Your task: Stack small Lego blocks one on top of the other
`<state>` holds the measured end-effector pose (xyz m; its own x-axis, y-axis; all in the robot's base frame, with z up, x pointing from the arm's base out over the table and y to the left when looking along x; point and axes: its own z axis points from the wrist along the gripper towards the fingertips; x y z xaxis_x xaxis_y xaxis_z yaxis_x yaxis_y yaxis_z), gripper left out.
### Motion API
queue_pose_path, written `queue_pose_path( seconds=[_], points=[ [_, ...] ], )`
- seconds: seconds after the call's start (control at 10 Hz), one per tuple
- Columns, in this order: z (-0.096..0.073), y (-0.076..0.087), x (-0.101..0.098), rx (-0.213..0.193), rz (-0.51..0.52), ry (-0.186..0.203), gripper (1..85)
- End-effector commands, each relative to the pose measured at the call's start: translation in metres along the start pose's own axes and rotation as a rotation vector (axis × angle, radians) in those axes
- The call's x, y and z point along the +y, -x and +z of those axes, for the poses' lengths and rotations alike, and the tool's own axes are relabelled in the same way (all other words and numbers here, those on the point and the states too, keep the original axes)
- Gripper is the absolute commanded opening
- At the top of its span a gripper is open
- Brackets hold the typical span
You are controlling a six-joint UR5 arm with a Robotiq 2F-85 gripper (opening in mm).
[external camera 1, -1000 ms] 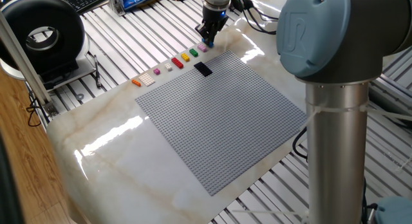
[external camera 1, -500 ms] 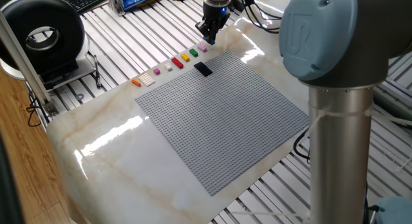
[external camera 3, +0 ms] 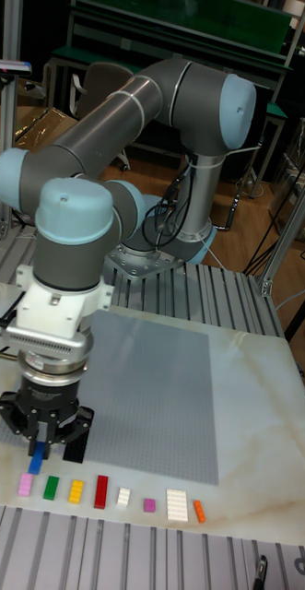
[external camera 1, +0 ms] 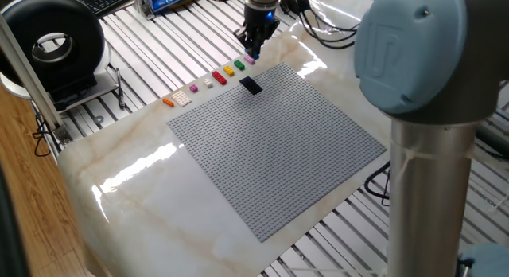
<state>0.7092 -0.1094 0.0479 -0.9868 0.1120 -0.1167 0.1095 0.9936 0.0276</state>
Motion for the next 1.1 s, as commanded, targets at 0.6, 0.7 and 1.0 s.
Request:
queue_pose_path(
  seconds=[0.6,0.7,1.0],
  points=[
    [0.006,-0.038,0.046,-0.003,0.091,0.004,1.0],
    [0.007,-0.042,0.047,0.003,0.087,0.011,1.0],
    [0.009,-0.053,0.042,0.016,0.01,-0.011,1.0]
  ],
)
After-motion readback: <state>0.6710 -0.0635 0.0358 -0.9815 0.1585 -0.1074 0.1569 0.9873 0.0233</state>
